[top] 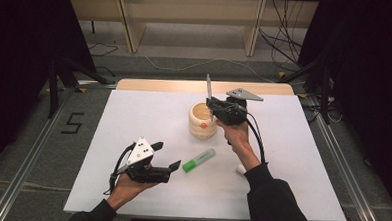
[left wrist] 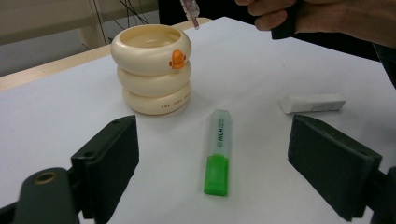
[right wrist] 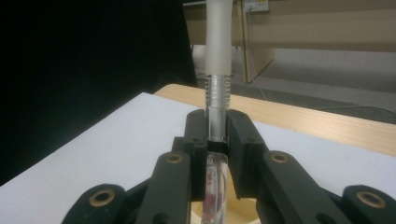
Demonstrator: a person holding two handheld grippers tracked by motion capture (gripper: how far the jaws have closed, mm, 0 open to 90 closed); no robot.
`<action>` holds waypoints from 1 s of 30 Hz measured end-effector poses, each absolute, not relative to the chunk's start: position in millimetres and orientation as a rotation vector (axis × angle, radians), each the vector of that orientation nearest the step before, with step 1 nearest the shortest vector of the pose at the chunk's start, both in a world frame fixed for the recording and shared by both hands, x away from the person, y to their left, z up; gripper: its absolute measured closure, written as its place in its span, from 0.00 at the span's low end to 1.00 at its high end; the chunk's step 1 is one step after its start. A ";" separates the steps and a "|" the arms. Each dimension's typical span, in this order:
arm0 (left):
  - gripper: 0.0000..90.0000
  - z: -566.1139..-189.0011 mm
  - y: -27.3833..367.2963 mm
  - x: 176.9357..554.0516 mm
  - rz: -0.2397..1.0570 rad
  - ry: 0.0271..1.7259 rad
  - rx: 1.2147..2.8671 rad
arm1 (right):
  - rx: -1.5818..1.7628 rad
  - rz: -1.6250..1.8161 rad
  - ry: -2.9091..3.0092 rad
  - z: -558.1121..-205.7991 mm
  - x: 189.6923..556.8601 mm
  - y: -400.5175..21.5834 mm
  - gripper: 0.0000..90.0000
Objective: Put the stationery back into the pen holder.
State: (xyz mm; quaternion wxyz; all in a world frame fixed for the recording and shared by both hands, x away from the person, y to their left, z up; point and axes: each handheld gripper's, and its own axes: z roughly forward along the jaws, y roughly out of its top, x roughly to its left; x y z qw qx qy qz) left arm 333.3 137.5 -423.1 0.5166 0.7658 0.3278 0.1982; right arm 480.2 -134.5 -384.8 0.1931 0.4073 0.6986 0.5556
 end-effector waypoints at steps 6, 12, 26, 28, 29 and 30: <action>0.18 -422.2 138.9 333.6 0.479 0.789 1.833 | 1.162 1.531 1.954 -386.3 494.2 -127.2 0.88; 0.18 -421.6 139.7 334.2 0.477 0.798 1.823 | 1.179 1.517 1.945 -388.4 502.8 -121.1 0.88; 0.18 -422.6 139.9 334.7 0.480 0.800 1.824 | 1.198 1.473 1.959 -402.0 511.7 -109.1 0.88; 0.18 -422.5 140.2 334.8 0.477 0.802 1.825 | 1.200 1.472 1.957 -403.8 512.5 -108.4 0.88; 0.18 -422.5 140.3 334.6 0.476 0.802 1.825 | 1.202 1.471 1.958 -404.6 512.6 -108.3 0.88; 0.18 -422.6 140.2 334.6 0.479 0.802 1.824 | 1.203 1.472 1.957 -405.2 512.8 -108.0 0.88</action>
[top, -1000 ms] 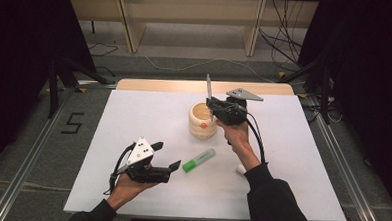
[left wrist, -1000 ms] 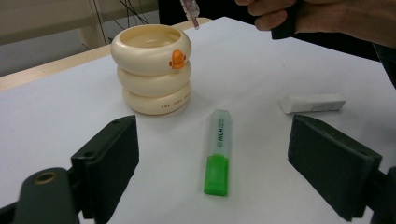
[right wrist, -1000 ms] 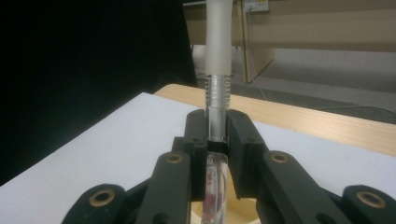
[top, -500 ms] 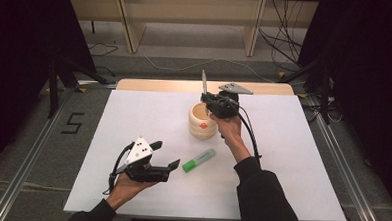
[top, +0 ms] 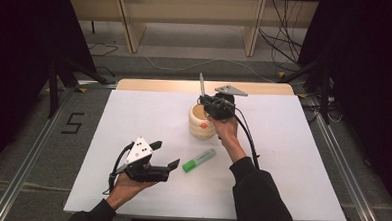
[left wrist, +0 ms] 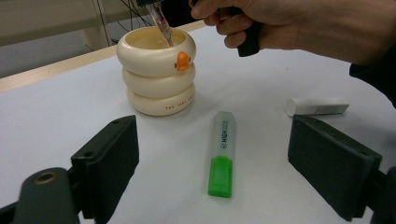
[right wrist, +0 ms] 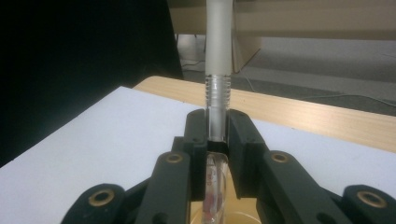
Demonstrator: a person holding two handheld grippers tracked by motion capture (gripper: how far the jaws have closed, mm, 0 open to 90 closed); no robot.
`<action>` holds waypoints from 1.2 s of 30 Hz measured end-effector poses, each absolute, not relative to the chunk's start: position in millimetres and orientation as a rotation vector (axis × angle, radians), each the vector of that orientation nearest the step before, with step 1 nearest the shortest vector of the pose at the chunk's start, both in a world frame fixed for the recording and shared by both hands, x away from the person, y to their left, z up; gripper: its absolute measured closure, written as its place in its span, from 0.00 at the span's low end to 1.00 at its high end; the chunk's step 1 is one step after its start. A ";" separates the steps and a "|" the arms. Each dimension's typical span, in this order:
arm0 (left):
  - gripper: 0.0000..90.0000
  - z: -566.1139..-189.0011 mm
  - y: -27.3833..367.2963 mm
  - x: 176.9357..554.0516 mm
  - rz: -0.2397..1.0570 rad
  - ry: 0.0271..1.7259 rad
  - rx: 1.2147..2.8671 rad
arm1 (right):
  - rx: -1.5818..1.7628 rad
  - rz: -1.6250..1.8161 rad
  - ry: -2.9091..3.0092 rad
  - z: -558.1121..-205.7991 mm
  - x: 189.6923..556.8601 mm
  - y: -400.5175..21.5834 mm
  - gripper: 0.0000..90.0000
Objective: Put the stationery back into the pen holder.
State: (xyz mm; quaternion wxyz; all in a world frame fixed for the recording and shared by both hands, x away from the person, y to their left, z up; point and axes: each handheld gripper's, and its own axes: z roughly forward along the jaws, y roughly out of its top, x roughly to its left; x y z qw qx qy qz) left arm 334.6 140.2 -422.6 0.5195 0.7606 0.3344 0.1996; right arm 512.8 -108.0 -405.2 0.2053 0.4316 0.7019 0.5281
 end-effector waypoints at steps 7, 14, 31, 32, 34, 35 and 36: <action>0.18 -422.4 141.2 335.4 0.484 0.802 1.826 | 1.206 1.458 1.959 -409.9 512.7 -105.3 0.88; 0.18 -422.8 140.6 334.8 0.476 0.805 1.824 | 1.203 1.449 1.967 -415.3 512.2 -103.1 0.88; 0.18 -423.3 140.7 335.4 0.480 0.806 1.826 | 1.227 1.426 1.964 -426.2 509.8 -105.9 0.88; 0.18 -423.3 140.7 335.4 0.479 0.806 1.825 | 1.226 1.424 1.963 -427.3 509.8 -105.8 0.88; 0.18 -423.7 140.4 335.3 0.482 0.806 1.827 | 1.226 1.422 1.965 -427.8 509.7 -105.9 0.88; 0.18 -423.8 140.4 335.4 0.482 0.807 1.827 | 1.227 1.419 1.964 -429.0 509.7 -105.8 0.88; 0.18 -423.8 140.3 335.5 0.482 0.807 1.827 | 1.228 1.419 1.963 -429.7 509.6 -105.6 0.88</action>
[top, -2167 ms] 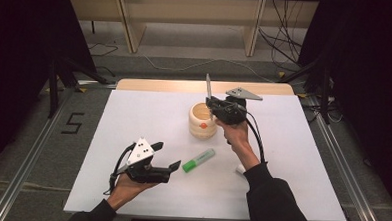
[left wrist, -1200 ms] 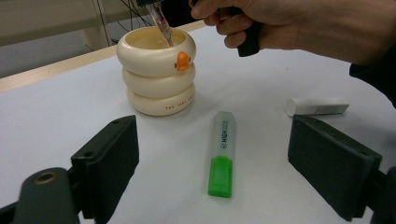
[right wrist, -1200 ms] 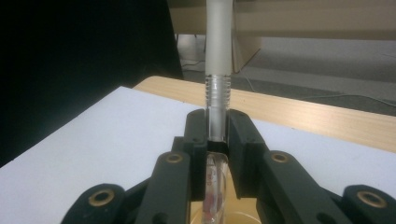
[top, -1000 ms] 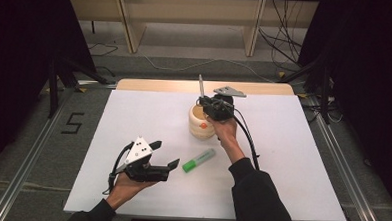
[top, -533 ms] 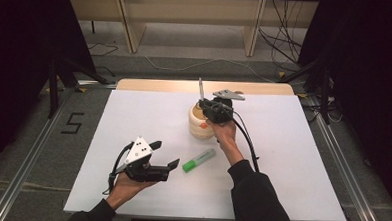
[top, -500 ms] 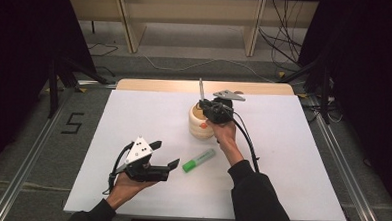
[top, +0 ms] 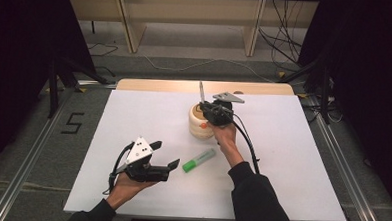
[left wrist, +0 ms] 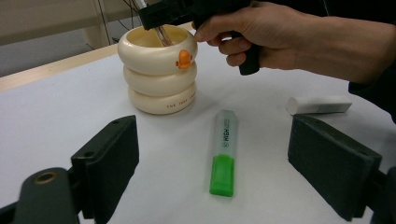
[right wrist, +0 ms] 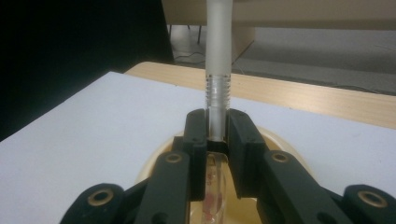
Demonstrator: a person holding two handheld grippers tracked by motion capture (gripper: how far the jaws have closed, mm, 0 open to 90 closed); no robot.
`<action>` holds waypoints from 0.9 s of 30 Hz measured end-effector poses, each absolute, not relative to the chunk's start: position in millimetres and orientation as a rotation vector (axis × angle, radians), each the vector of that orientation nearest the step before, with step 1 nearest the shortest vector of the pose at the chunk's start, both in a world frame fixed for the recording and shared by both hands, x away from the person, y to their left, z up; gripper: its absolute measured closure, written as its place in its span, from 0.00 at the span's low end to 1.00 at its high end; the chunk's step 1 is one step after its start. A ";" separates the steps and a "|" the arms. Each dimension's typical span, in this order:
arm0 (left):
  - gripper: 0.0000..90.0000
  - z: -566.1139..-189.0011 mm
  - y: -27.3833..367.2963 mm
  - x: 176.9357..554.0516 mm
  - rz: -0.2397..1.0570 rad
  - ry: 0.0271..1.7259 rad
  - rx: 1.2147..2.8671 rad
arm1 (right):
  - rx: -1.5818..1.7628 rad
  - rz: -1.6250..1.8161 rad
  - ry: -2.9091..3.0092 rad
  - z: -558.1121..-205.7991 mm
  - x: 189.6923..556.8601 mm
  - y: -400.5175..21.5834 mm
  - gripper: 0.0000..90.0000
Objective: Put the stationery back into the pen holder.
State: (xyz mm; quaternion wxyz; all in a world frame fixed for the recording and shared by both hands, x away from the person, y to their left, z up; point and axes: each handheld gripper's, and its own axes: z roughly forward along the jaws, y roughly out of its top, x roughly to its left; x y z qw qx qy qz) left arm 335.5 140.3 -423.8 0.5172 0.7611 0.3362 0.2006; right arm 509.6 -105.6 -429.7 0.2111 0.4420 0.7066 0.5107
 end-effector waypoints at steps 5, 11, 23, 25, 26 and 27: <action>0.18 -424.1 140.4 335.6 0.482 0.807 1.828 | 1.218 1.411 1.969 -432.5 508.2 -105.7 0.76; 0.18 -424.1 140.9 335.7 0.482 0.808 1.829 | 1.246 1.395 1.988 -426.1 504.2 -109.2 0.49; 0.18 -425.1 140.5 336.5 0.480 0.813 1.828 | 1.183 1.424 2.044 -397.2 484.8 -144.7 0.36; 0.18 -425.2 140.4 336.6 0.479 0.814 1.827 | 1.176 1.415 2.055 -396.2 483.1 -148.2 0.35; 0.18 -425.4 140.4 336.5 0.480 0.815 1.827 | 1.164 1.394 2.085 -395.1 480.1 -154.1 0.33; 0.18 -425.5 140.6 336.7 0.480 0.814 1.827 | 1.164 1.394 2.085 -395.1 480.1 -154.1 0.33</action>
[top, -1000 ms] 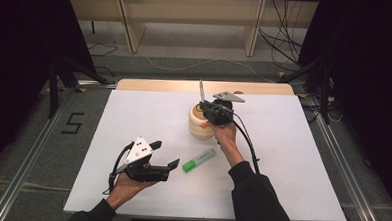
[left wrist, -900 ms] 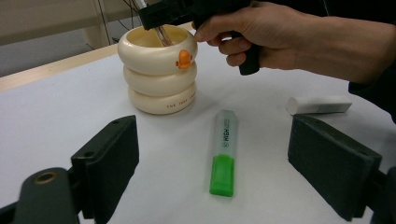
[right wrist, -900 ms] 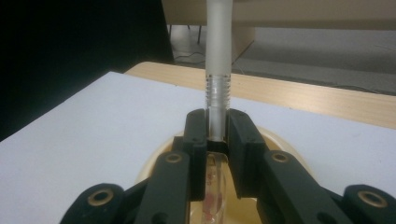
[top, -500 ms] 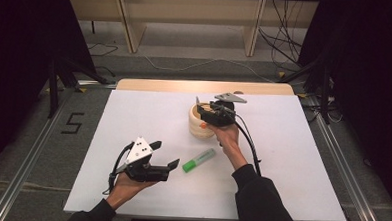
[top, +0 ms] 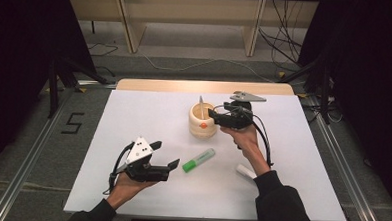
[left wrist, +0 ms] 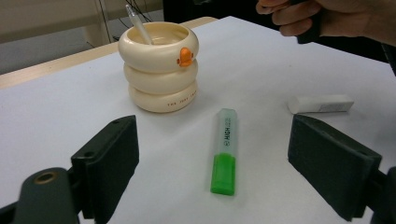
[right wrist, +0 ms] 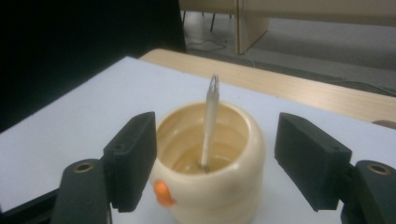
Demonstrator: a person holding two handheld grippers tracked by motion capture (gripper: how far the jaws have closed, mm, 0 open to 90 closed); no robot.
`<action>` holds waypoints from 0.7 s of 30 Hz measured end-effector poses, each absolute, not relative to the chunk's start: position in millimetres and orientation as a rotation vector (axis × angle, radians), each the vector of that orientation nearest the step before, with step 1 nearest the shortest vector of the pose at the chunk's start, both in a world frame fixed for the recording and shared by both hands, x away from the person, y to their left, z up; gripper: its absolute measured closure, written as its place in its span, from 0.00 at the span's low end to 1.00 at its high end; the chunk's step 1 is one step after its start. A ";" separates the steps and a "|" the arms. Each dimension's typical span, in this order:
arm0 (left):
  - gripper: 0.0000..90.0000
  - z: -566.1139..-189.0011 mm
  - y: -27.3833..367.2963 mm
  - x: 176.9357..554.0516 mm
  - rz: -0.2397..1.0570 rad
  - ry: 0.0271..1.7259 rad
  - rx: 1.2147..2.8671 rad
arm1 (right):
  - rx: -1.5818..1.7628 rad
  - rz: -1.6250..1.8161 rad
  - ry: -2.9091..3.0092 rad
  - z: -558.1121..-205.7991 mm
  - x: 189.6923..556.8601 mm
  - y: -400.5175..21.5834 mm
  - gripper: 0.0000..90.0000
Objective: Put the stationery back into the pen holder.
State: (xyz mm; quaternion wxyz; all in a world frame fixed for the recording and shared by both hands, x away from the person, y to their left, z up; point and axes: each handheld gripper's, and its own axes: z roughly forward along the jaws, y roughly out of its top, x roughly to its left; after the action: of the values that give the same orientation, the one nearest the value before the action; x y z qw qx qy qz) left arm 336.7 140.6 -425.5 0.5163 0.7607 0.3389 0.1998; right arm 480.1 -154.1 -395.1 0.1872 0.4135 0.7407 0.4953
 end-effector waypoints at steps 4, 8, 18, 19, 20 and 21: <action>0.18 -426.0 141.2 337.4 0.476 0.816 1.830 | 1.157 1.383 2.127 -393.8 468.3 -169.7 0.31; 0.18 -425.9 141.8 337.6 0.479 0.818 1.826 | 1.126 1.352 2.162 -393.1 458.6 -178.1 0.30; 0.18 -426.6 141.6 337.2 0.471 0.813 1.817 | 1.081 1.275 2.240 -397.3 430.3 -199.2 0.30; 0.18 -426.9 141.8 337.1 0.472 0.813 1.817 | 1.067 1.263 2.259 -398.0 426.3 -200.2 0.30; 0.18 -426.9 142.1 337.2 0.471 0.814 1.817 | 1.067 1.263 2.259 -398.0 426.3 -200.2 0.30; 0.18 -427.1 142.2 337.4 0.468 0.815 1.814 | 1.066 1.258 2.263 -398.2 423.8 -200.3 0.30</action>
State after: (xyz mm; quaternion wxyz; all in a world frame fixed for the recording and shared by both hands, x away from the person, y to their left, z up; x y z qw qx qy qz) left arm 337.4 142.2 -427.1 0.5220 0.7573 0.3403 0.1956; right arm 423.8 -200.3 -398.2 0.1699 0.3750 0.7966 0.4427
